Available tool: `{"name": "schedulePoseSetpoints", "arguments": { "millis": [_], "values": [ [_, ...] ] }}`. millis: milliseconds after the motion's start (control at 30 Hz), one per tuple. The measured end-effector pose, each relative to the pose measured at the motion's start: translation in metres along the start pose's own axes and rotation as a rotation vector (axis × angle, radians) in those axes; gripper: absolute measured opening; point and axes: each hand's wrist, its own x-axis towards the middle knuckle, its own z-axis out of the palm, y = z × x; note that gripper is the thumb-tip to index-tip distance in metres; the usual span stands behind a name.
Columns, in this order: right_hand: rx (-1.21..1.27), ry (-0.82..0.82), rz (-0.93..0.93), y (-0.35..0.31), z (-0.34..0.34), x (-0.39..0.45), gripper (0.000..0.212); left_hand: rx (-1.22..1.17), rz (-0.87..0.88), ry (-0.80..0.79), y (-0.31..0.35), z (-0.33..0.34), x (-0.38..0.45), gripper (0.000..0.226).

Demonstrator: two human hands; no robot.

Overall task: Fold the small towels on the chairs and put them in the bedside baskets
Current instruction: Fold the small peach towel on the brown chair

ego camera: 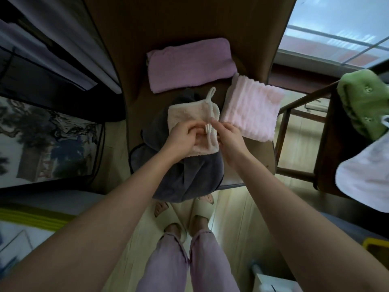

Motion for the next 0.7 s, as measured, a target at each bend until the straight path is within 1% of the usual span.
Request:
{"name": "schedulePoseSetpoints", "arguments": {
  "millis": [33, 67, 100, 167, 200, 233, 267, 333, 367, 400, 467, 533, 567, 633, 667, 700],
  "values": [
    [-0.091, -0.001, -0.022, -0.003, 0.003, 0.001, 0.057, 0.034, 0.022, -0.022, -0.001, -0.006, -0.002, 0.031],
    [-0.164, 0.009, -0.039, -0.006, 0.007, 0.003, 0.052, 0.091, 0.055, 0.009, -0.002, -0.012, -0.004, 0.032],
    [-0.219, 0.033, -0.056, -0.009, 0.012, 0.005, 0.045, 0.158, 0.095, 0.101, -0.005, -0.020, -0.004, 0.033],
    [-0.295, 0.068, -0.091, -0.014, 0.022, 0.008, 0.029, 0.226, 0.158, 0.365, -0.016, -0.038, 0.001, 0.033],
    [-0.329, 0.064, -0.110, -0.016, 0.026, 0.008, 0.021, 0.223, 0.160, 0.446, -0.022, -0.048, 0.005, 0.034],
    [-0.369, 0.044, -0.125, -0.018, 0.030, 0.008, 0.016, 0.220, 0.141, 0.458, -0.027, -0.056, 0.010, 0.036],
    [-0.397, 0.016, -0.138, -0.020, 0.032, 0.006, 0.016, 0.220, 0.123, 0.404, -0.028, -0.062, 0.013, 0.039],
    [-0.403, -0.046, -0.153, -0.023, 0.032, 0.005, 0.029, 0.207, 0.099, 0.216, -0.027, -0.070, 0.019, 0.044],
    [-0.402, -0.060, -0.163, -0.025, 0.032, 0.006, 0.035, 0.194, 0.094, 0.135, -0.025, -0.072, 0.023, 0.043],
    [-0.412, -0.054, -0.181, -0.027, 0.031, 0.006, 0.034, 0.188, 0.094, 0.085, -0.023, -0.074, 0.025, 0.040],
    [-0.454, 0.023, -0.238, -0.030, 0.032, 0.011, 0.020, 0.210, 0.108, 0.074, -0.021, -0.077, 0.029, 0.030],
    [-0.516, 0.120, -0.315, -0.031, 0.034, 0.016, 0.023, 0.211, 0.127, 0.113, -0.022, -0.082, 0.030, 0.019],
    [-0.568, 0.152, -0.358, -0.031, 0.036, 0.018, 0.025, 0.205, 0.135, 0.106, -0.023, -0.085, 0.029, 0.014],
    [-0.684, 0.185, -0.450, -0.031, 0.042, 0.019, 0.026, 0.249, 0.160, 0.035, -0.026, -0.091, 0.026, 0.008],
    [-0.724, 0.195, -0.488, -0.030, 0.045, 0.018, 0.027, 0.311, 0.185, 0.000, -0.027, -0.095, 0.025, 0.007],
    [-0.751, 0.203, -0.522, -0.030, 0.047, 0.017, 0.027, 0.383, 0.212, -0.027, -0.030, -0.099, 0.024, 0.014]
  ]
}}
